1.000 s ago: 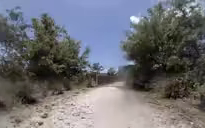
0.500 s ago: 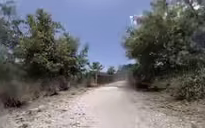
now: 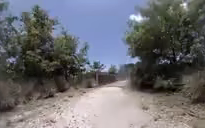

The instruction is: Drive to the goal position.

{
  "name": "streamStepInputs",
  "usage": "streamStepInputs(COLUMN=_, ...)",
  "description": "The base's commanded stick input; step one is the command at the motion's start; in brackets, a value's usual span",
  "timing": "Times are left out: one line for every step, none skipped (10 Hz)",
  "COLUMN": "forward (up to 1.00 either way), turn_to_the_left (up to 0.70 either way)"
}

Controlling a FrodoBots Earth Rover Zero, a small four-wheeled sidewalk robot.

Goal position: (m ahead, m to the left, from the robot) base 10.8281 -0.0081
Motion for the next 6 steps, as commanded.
streamStepInputs(forward=0.85, turn_to_the_left=0.0)
streamStepInputs(forward=0.85, turn_to_the_left=0.0)
streamStepInputs(forward=0.85, turn_to_the_left=0.0)
streamStepInputs(forward=0.85, turn_to_the_left=0.0)
streamStepInputs(forward=0.85, turn_to_the_left=0.0)
streamStepInputs(forward=0.85, turn_to_the_left=0.0)
